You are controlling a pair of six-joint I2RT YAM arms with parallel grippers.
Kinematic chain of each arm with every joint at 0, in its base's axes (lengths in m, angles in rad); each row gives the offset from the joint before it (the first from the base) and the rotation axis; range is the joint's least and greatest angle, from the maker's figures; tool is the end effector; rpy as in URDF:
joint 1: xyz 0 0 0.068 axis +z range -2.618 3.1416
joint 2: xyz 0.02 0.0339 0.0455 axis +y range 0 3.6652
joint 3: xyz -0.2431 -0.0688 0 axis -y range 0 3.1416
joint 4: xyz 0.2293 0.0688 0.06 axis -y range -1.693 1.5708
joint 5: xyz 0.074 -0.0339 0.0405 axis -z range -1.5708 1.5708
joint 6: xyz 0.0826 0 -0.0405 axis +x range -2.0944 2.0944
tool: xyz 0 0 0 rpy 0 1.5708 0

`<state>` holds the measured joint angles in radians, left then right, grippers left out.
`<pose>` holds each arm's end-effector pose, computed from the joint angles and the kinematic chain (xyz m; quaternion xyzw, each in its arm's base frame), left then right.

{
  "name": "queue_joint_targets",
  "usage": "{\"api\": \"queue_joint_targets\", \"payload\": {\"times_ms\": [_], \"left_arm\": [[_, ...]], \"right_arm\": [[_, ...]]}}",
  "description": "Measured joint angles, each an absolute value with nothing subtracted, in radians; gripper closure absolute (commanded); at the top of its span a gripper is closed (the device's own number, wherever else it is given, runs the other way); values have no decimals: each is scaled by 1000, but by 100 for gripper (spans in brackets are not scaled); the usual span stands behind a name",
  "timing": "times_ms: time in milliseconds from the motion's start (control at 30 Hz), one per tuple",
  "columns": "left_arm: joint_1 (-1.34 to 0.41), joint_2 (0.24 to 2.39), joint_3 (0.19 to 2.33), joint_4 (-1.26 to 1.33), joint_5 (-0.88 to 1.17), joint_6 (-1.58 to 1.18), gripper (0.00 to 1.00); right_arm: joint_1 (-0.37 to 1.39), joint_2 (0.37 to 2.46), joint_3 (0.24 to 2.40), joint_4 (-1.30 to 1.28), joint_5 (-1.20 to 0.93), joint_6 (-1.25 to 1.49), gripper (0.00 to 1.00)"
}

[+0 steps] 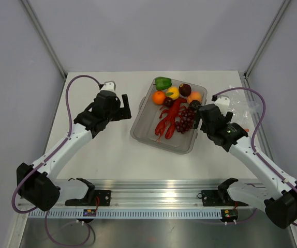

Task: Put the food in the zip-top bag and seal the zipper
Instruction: Pick up the zipper food storage bag at the center of the board.

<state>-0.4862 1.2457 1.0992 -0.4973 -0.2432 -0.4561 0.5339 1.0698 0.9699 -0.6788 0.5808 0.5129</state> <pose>0.2756 -0.1232 0.2772 -0.0409 0.8886 -0.1048 0.4447 0.2290 0.0827 0.2631 0.1012 0.8851 -0.0441 0.4522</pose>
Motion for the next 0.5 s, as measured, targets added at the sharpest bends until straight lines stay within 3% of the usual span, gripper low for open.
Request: {"api": "queue_joint_targets", "payload": {"times_ms": [333,500], "left_arm": [[-486,1245,1099,-531,-202,-434,1],[-487,1245,1101,-539,-168,-434,1]], "right_arm": [[530,1117,1031,-689,647,348,1],[453,1117,942,-490,665,105,2]]}}
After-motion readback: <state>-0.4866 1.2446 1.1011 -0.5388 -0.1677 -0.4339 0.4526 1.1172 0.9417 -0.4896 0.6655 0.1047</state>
